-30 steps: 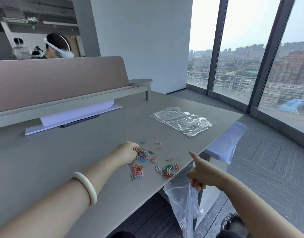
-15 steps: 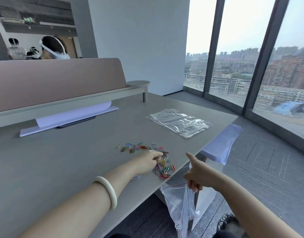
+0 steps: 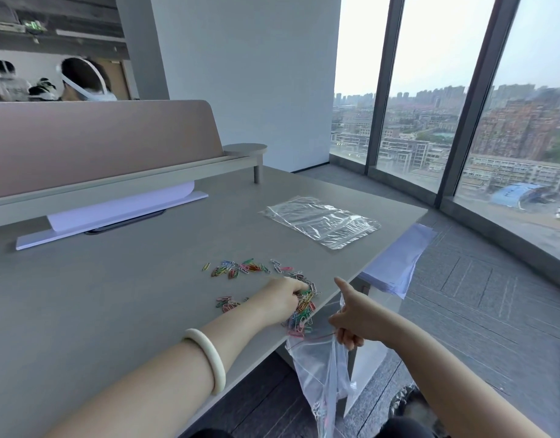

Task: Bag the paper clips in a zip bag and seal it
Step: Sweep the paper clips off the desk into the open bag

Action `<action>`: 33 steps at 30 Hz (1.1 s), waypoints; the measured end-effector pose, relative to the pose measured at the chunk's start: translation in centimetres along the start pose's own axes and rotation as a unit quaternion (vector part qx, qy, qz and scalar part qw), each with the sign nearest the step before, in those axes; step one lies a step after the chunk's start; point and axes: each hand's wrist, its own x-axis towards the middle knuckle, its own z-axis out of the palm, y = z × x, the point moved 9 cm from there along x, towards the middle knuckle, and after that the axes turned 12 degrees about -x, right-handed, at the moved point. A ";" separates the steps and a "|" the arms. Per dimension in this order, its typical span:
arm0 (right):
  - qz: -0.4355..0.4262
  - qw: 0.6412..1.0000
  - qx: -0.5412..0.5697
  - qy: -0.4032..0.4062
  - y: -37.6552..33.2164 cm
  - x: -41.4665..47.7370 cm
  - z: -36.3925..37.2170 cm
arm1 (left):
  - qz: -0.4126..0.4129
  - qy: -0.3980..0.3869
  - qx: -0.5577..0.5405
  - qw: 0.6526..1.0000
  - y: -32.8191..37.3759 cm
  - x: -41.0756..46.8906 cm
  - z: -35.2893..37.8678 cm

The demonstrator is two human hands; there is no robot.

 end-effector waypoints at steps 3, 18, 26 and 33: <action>0.003 1.000 0.011 -0.002 0.2 0.1 0.1 | 0.013 -0.008 -0.002 1.000 0.7 0.0 0.5; -0.004 1.000 0.016 0.009 0.7 0.8 -0.2 | 0.048 -0.003 -0.090 0.995 1.4 1.5 -0.5; 0.000 1.000 0.021 -0.006 0.9 0.9 0.0 | 0.003 0.024 0.046 0.999 -0.6 3.5 -1.0; 0.001 1.000 0.019 -0.002 0.9 0.9 -0.2 | 0.072 -0.053 0.058 0.994 1.1 1.7 1.4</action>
